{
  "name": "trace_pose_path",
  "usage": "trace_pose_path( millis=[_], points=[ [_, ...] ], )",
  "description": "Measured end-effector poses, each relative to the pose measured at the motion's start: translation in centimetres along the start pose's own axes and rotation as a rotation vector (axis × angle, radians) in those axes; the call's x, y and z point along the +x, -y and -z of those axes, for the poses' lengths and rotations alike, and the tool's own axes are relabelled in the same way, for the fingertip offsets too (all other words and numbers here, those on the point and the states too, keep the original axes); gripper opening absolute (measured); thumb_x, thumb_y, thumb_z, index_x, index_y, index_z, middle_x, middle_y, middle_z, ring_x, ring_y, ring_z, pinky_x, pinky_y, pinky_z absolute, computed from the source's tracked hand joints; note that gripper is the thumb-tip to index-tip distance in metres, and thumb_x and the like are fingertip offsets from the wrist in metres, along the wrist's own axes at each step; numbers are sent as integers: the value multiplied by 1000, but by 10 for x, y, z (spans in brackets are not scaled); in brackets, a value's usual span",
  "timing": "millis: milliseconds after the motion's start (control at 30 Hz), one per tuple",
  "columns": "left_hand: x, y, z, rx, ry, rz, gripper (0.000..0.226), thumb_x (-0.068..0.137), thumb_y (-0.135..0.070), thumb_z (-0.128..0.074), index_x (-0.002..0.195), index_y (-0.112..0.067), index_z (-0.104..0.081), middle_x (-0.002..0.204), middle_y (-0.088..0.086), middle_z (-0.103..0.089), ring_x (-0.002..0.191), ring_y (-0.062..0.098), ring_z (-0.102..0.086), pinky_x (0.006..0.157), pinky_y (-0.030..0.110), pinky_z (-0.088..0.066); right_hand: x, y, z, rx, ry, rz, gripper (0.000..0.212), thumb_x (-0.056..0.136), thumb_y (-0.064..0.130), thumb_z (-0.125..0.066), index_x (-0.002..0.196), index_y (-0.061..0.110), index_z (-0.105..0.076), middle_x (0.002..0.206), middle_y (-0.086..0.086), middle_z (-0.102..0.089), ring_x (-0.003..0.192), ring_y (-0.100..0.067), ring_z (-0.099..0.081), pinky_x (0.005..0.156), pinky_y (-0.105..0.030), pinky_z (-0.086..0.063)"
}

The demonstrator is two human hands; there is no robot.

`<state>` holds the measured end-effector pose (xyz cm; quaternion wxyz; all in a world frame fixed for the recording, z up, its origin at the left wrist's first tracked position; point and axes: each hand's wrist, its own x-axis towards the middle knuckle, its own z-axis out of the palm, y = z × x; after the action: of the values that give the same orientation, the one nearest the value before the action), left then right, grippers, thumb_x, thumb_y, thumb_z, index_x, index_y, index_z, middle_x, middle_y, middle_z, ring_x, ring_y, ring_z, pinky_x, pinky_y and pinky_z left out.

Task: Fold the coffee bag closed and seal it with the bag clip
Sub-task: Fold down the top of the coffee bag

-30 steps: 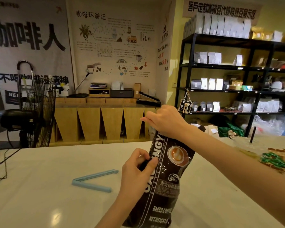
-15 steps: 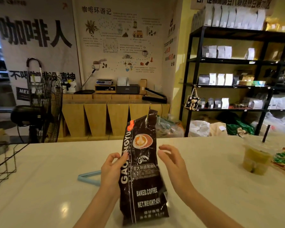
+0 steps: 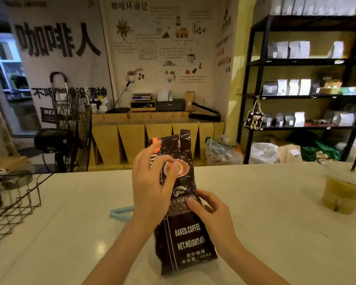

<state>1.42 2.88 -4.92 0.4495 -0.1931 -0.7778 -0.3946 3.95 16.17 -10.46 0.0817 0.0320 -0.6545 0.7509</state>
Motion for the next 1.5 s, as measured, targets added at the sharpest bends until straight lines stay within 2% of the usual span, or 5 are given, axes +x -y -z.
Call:
trace_pose_path(
  millis=[233,800,1067,1267,1500],
  points=[
    [65,-8,-12,449,292,-664,36,83,-39,-53,59,-18,-70,85,-1,-74,107,22,-58,100,42,-29,-12,16,-8,-65,89,140,31,67,17,-78,93,30,-65,99,20,-65,83,7,-64,64,-11,-51],
    [66,-1,-1,521,48,-684,61,93,-30,-37,40,-9,-58,33,2,-53,35,15,-45,68,31,-32,-28,7,-15,-46,63,262,22,68,31,-71,88,31,-63,109,26,-65,96,0,-64,74,-17,-54],
    [65,-7,-9,460,-8,-767,63,95,-27,-32,40,-9,-55,33,3,-50,35,16,-38,64,32,-30,-29,-7,-15,-49,67,366,18,84,31,-59,102,35,-60,113,24,-62,103,-1,-61,78,-15,-52],
    [68,12,8,440,-66,-579,58,93,-25,-38,39,-7,-50,31,4,-46,37,11,-28,67,33,-29,-33,-23,17,-82,192,96,65,59,47,-72,117,36,-44,106,2,-67,98,-16,-66,80,-39,-57],
    [66,40,24,477,-107,-455,57,92,-21,-39,38,-6,-44,32,6,-41,36,13,-23,64,34,-27,-38,-42,14,-9,55,218,27,64,36,-71,88,28,-61,107,9,-67,96,-16,-65,80,-35,-55]
  ],
)
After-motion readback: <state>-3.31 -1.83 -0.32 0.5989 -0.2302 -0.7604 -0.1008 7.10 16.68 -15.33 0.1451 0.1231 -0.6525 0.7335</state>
